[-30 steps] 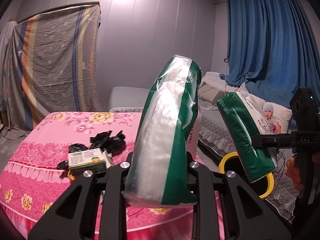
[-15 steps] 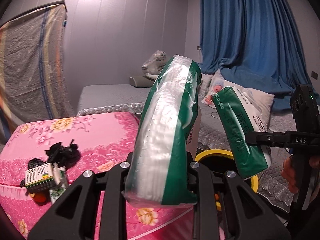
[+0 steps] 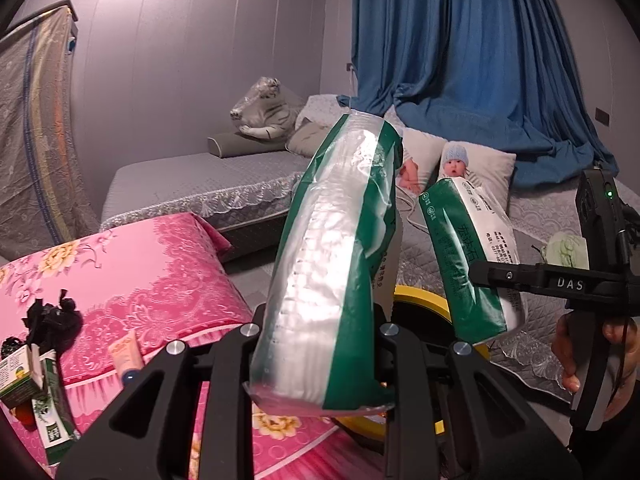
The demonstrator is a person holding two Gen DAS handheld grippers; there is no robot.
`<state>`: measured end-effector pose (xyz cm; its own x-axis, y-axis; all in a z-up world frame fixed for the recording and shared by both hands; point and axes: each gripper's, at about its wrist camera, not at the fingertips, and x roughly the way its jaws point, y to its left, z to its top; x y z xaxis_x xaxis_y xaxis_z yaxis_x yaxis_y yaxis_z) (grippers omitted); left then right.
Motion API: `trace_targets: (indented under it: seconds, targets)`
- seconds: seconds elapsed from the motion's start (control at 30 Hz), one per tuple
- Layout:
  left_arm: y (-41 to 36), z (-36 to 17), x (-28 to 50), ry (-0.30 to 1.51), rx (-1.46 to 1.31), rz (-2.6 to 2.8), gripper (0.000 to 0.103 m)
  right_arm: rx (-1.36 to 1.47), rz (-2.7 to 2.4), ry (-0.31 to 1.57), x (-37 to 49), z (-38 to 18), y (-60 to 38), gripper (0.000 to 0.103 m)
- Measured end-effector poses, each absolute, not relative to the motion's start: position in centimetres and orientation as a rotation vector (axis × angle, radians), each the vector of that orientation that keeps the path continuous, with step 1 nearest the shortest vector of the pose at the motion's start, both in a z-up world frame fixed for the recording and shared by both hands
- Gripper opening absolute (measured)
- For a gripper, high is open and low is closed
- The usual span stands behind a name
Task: Collect trash
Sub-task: 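Carry both tissue packs over the yellow bin and open both tools, then grasp the green-white milk carton with the left tool while the right tool grasps the pink tube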
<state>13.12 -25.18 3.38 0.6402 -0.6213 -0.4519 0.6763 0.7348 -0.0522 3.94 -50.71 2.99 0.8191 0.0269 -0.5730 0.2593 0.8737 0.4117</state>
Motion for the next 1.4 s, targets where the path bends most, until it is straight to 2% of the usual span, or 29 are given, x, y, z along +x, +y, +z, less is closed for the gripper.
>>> trace_targets:
  seconds: [0.6, 0.77, 0.8, 0.87, 0.9, 0.93, 1.07, 1.4]
  targets:
    - [-33.4, -4.8, 17.2, 0.696, 0.182, -0.752, 0.022, 0.605, -0.227, 0.747, 5.4, -4.2, -55.0, 0.073]
    - [-33.7, -5.3, 17.9, 0.713, 0.188, -0.748, 0.023, 0.625, -0.261, 0.764, 5.7, -5.3, -56.0, 0.075]
    - [-33.6, -5.2, 18.0, 0.712, 0.187, -0.744, 0.028, 0.63, -0.264, 0.766, 5.7, -5.5, -56.1, 0.077]
    - [-33.3, -5.0, 18.2, 0.711, 0.167, -0.729, 0.053, 0.636, -0.28, 0.774, 5.6, -5.6, -56.5, 0.079]
    - [-32.9, -4.8, 18.2, 0.701, 0.147, -0.709, 0.081, 0.636, -0.291, 0.775, 5.6, -5.6, -56.6, 0.08]
    - [-32.4, -4.6, 18.3, 0.687, 0.125, -0.697, 0.086, 0.635, -0.31, 0.773, 5.5, -5.6, -56.8, 0.08]
    - [-31.4, -3.9, 18.4, 0.688, 0.106, -0.692, 0.087, 0.643, -0.314, 0.738, 4.7, -4.9, -57.3, 0.085]
    - [-27.1, -1.4, 17.7, 0.633, 0.073, -0.651, 0.088, 0.603, -0.23, 0.695, 4.7, -2.0, -54.5, 0.085]
